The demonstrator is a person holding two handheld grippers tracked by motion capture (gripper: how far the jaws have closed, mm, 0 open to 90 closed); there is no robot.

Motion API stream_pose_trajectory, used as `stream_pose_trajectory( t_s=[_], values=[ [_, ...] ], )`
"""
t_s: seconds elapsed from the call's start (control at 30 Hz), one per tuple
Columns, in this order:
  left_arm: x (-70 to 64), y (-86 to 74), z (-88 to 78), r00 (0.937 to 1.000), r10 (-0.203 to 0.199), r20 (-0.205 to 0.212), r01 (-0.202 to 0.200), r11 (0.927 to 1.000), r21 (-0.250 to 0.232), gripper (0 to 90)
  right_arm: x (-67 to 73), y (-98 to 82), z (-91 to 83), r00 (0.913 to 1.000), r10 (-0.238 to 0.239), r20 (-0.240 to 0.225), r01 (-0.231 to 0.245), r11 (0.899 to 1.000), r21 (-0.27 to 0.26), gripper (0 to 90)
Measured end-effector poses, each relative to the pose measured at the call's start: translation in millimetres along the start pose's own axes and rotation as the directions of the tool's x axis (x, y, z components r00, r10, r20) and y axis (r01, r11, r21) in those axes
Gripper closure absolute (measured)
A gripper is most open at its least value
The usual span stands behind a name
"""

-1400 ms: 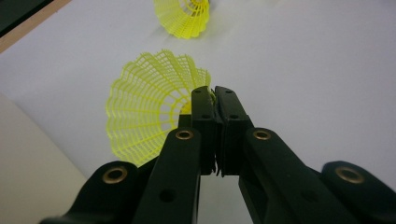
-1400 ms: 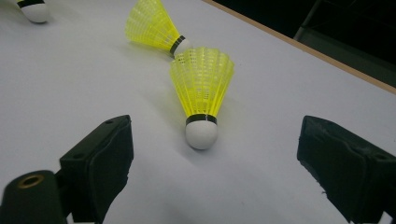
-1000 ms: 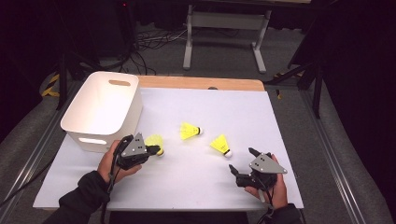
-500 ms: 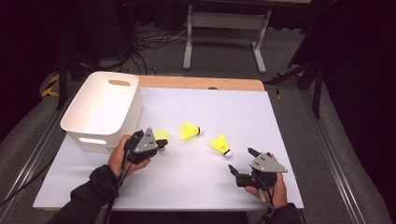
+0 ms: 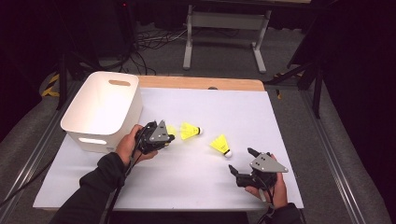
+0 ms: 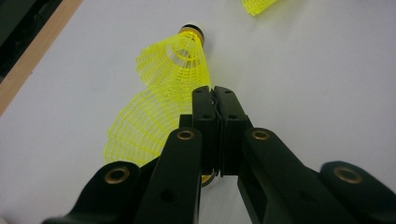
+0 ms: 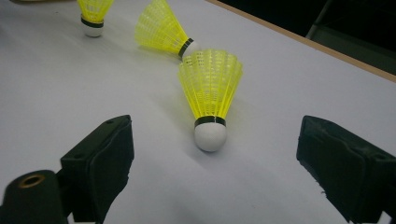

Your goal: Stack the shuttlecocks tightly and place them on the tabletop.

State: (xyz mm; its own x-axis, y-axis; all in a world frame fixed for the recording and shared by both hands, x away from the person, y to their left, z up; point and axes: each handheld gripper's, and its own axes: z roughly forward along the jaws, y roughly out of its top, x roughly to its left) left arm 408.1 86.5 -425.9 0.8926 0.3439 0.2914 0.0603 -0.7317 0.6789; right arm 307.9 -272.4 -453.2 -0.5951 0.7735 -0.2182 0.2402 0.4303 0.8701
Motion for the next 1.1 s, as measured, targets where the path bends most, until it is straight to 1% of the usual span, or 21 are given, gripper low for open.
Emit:
stream_pose_trajectory(
  t_s=[0.03,0.13,0.2,0.23,0.27,0.3,0.37,0.43,0.47,0.53,0.6,0.7,0.73,0.77,0.8,0.83,0.87,0.93,1.03,1.07,1.1],
  values=[
    [0.3,4.2,3.4,0.9992,0.017,0.035,-0.018,0.9998,0.013,87.7,0.2,0.0,0.1,1.0,0.0,0.0,0.0,1.0,0.001,12.0],
    [-0.8,12.4,9.6,0.9975,0.04,0.058,-0.043,0.9984,0.037,87.0,1.1,0.2,0.4,1.0,-0.004,-0.005,0.004,1.0,0.004,11.9],
    [-1.3,14.9,11.5,0.9966,0.047,0.068,-0.05,0.9979,0.042,86.7,1.3,0.2,0.5,1.0,-0.006,-0.007,0.006,1.0,0.003,11.9],
    [-1.9,19.1,16.1,0.9953,0.058,0.078,-0.062,0.9969,0.048,86.1,1.5,0.2,0.7,0.9999,-0.008,-0.008,0.008,1.0,0.005,11.9],
    [-1.9,19.1,16.1,0.9953,0.058,0.078,-0.062,0.9969,0.048,86.0,1.5,0.2,0.7,0.9999,-0.008,-0.008,0.008,1.0,0.005,11.9],
    [-2.2,21.0,18.5,0.9932,0.06,0.1,-0.065,0.9966,0.049,86.0,1.5,0.1,0.9,0.9999,-0.009,-0.009,0.009,1.0,0.006,11.8],
    [-3.1,23.6,22.7,0.9917,0.069,0.108,-0.075,0.9956,0.055,86.0,1.7,-0.1,1.6,0.9999,-0.009,-0.013,0.009,1.0,0.009,11.7],
    [-4.6,27.2,27.5,0.9888,0.077,0.128,-0.086,0.9942,0.065,86.0,2.1,-0.1,2.1,0.9998,-0.009,-0.016,0.009,1.0,0.012,11.7],
    [-5.6,29.4,30.5,0.9871,0.092,0.131,-0.102,0.9923,0.07,86.0,2.1,-0.1,2.1,0.9998,-0.009,-0.016,0.009,1.0,0.012,11.7],
    [-8.6,33.6,36.7,0.9804,0.111,0.162,-0.126,0.9884,0.085,85.9,2.7,0.1,2.4,0.9997,-0.013,-0.021,0.014,1.0,0.012,11.7],
    [-10.5,38.1,42.2,0.9789,0.122,0.164,-0.14,0.9845,0.105,86.6,3.1,0.1,2.5,0.9996,-0.014,-0.024,0.015,1.0,0.015,11.7],
    [-10.9,40.5,47.6,0.9765,0.116,0.181,-0.138,0.9841,0.112,86.7,3.0,-0.5,3.2,0.9996,-0.01,-0.027,0.01,1.0,0.019,11.7],
    [-11.6,41.7,48.6,0.9739,0.122,0.192,-0.147,0.9815,0.123,87.0,3.0,-0.6,3.4,0.9996,-0.01,-0.028,0.01,1.0,0.02,11.7],
    [-12.8,43.0,48.5,0.9737,0.132,0.186,-0.158,0.9785,0.133,87.0,3.3,-0.6,3.5,0.9995,-0.012,-0.03,0.012,1.0,0.021,11.7],
    [-12.8,43.0,48.5,0.9737,0.132,0.186,-0.158,0.9785,0.133,86.9,3.7,-0.6,3.6,0.9995,-0.014,-0.03,0.014,1.0,0.02,11.7],
    [-14.5,43.8,48.1,0.9715,0.131,0.197,-0.161,0.9765,0.143,86.8,3.9,-0.6,3.6,0.9994,-0.014,-0.031,0.015,1.0,0.02,11.7],
    [-14.5,43.8,48.1,0.9715,0.131,0.197,-0.161,0.9765,0.143,86.3,3.8,-0.7,3.7,0.9994,-0.013,-0.033,0.013,1.0,0.02,11.7],
    [-15.2,42.4,49.3,0.9699,0.112,0.216,-0.144,0.9794,0.141,86.8,3.6,-0.8,4.3,0.9994,-0.01,-0.033,0.011,1.0,0.023,11.7],
    [-18.9,41.2,48.1,0.972,0.112,0.206,-0.146,0.9772,0.154,87.4,4.3,-0.8,4.3,0.9993,-0.014,-0.035,0.015,1.0,0.026,11.7],
    [-20.3,38.8,44.7,0.9749,0.126,0.183,-0.157,0.974,0.164,87.3,4.5,-0.8,4.2,0.9993,-0.016,-0.035,0.017,1.0,0.027,11.7],
    [-19.3,36.7,44.0,0.9761,0.122,0.18,-0.153,0.9736,0.17,87.5,4.4,-0.8,4.0,0.9991,-0.02,-0.036,0.021,0.999,0.027,11.7]
  ],
)
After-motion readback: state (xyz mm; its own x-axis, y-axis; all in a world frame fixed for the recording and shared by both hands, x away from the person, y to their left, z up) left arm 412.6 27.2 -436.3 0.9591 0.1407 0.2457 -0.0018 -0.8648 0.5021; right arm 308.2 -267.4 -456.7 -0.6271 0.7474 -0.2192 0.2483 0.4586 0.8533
